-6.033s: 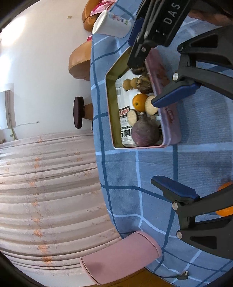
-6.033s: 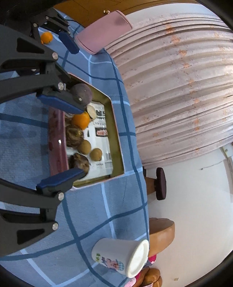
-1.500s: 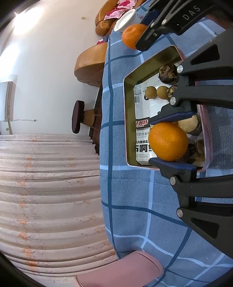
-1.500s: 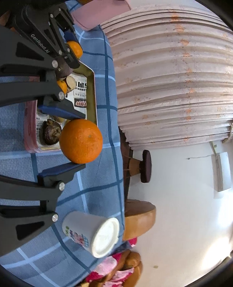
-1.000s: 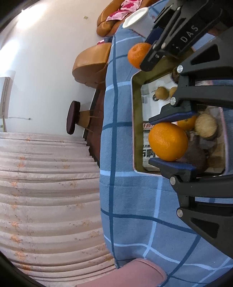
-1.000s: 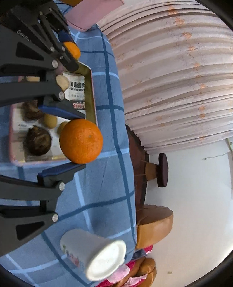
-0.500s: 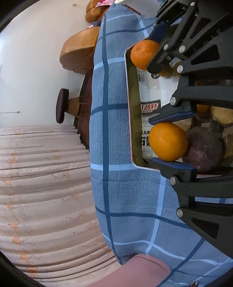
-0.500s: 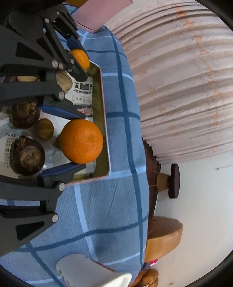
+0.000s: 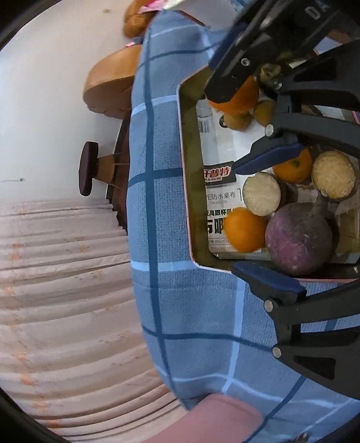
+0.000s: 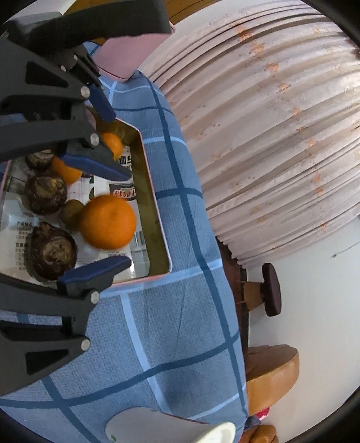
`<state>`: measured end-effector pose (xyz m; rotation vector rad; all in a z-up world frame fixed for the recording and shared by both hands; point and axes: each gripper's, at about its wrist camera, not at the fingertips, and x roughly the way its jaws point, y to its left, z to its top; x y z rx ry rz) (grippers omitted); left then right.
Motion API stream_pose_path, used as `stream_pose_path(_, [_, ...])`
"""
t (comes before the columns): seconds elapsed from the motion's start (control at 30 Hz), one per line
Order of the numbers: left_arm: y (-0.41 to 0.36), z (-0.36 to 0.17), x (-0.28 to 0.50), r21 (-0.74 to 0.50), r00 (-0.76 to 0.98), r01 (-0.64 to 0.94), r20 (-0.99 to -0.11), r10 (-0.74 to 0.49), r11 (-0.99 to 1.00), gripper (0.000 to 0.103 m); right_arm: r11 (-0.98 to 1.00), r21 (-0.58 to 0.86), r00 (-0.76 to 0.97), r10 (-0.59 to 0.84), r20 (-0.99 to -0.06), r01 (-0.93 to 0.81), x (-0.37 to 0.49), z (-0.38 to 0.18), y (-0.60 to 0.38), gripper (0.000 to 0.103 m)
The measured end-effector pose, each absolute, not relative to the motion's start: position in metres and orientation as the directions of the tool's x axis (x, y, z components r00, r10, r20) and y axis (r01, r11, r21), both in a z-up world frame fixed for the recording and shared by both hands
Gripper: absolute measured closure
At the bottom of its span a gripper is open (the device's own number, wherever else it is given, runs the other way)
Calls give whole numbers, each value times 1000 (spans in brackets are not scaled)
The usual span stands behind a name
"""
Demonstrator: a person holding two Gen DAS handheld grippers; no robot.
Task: Organize fruits
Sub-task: 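Lower both oranges into the pink tin and open both tools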
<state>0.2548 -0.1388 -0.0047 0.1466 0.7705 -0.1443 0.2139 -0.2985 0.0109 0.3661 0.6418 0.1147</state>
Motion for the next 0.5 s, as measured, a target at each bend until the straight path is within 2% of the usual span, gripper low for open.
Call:
stream_pose_path(0.3, [-120,17,245,43,751,170,-653,-101,985,35,934,357,829,199,-523,1,199,26,-298,39])
stream_pose_path(0.4, [-112,20,242,17,757,156,-644,-109,988,28,938,346,841,181,-509,7,194,31,-299,39])
stream_pose_path(0.5, [-114,18,239,21,767,147,-634,-101,989,27,944,331,842,166,-512,15,194,30,-296,39])
